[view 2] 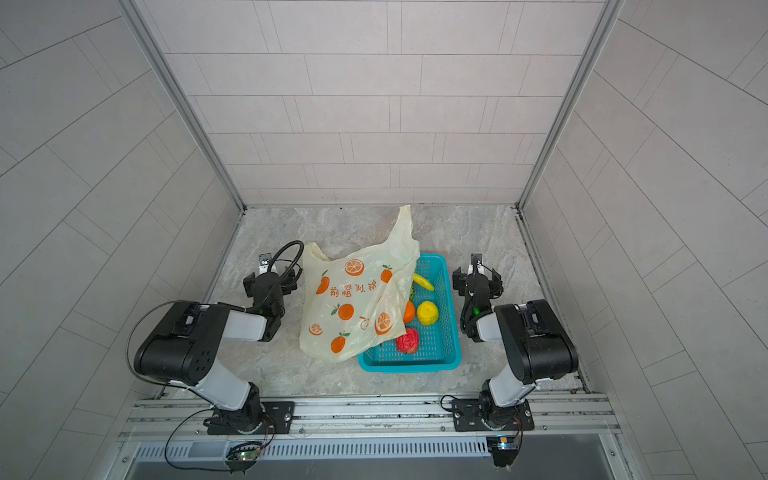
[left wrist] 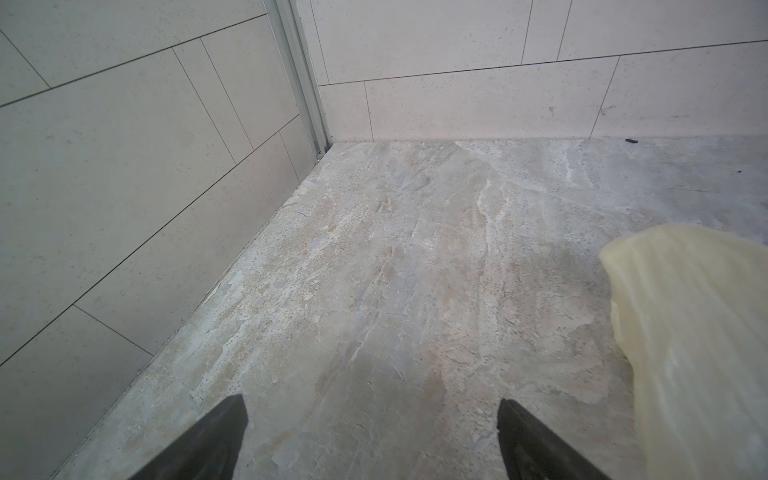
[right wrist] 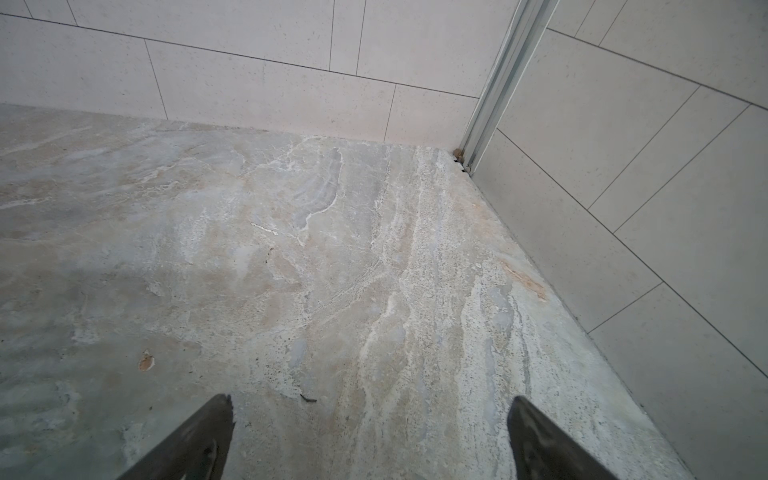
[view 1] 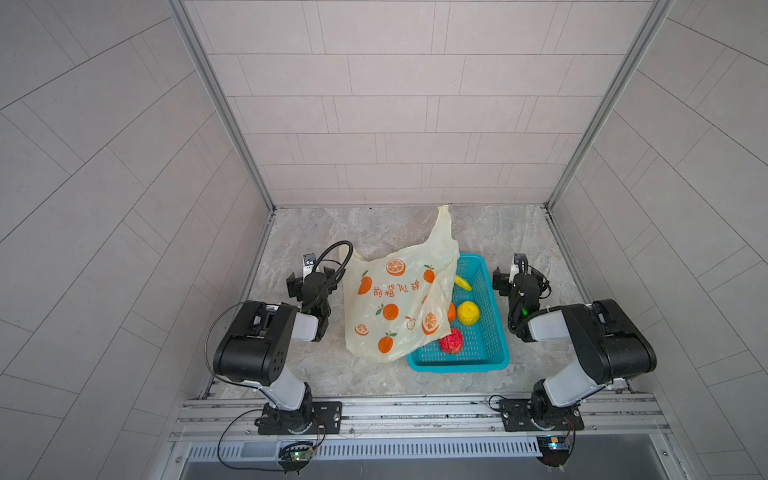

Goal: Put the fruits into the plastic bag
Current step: 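Reach the left gripper to the bag handle while the right gripper moves toward the basket, then grasp the bag handle with the left gripper and lift it upright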

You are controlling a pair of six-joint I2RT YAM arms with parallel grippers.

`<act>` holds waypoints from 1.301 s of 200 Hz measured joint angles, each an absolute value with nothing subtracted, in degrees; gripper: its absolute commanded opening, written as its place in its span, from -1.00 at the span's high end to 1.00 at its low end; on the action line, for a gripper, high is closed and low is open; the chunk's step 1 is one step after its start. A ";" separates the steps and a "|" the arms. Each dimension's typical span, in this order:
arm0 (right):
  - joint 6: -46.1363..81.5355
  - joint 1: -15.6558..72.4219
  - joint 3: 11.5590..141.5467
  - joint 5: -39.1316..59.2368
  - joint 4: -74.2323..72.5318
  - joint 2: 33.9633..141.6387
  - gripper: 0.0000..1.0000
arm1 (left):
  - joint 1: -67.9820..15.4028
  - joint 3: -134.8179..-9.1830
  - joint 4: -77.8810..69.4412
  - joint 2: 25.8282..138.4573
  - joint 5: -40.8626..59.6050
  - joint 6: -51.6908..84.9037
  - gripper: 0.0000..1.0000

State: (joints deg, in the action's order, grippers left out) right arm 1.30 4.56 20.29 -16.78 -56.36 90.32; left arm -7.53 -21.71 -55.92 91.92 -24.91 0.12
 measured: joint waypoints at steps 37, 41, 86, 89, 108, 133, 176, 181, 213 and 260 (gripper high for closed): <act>2.07 3.29 20.29 -15.77 -55.94 90.28 -0.99 | -7.07 -21.74 -55.79 91.92 -24.47 0.16 -1.00; 2.07 3.22 20.32 -15.68 -55.68 90.21 -0.99 | -6.90 -21.76 -55.61 91.92 -24.08 0.27 -1.00; 7.73 3.27 37.32 -17.89 -24.93 84.31 -0.99 | -5.28 -27.88 -39.09 88.18 -24.80 1.83 -0.95; 8.67 3.29 39.53 -18.02 -22.68 84.05 -0.98 | -5.28 -29.10 -37.15 87.72 -25.23 2.13 -0.91; 15.27 4.16 50.28 -19.03 -11.49 81.41 -0.92 | -5.30 -39.13 -26.00 84.40 -28.38 3.84 -0.80; 22.68 8.49 52.97 -19.20 -2.26 75.61 -0.88 | -5.21 -47.05 -15.07 79.07 -30.24 9.52 -0.99; 27.03 21.98 51.31 -18.41 8.01 68.99 -0.88 | -3.86 -66.30 9.37 85.19 -15.05 22.28 -1.00; 27.03 23.09 50.92 -18.33 8.43 68.47 -0.88 | -3.79 -67.94 11.00 86.56 -12.40 23.31 -1.00; 25.34 26.11 48.21 -18.24 11.03 65.25 -0.88 | -3.18 -74.98 19.16 97.43 4.84 28.14 -1.00; 22.44 26.11 46.61 -18.41 11.90 63.00 -0.88 | -3.14 -76.84 24.05 106.02 16.36 31.68 -1.00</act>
State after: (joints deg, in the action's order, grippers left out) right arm 22.44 26.11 46.61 -18.41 11.90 63.00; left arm -3.14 -76.84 24.05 106.02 16.36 31.68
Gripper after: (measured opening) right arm 0.939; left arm 0.998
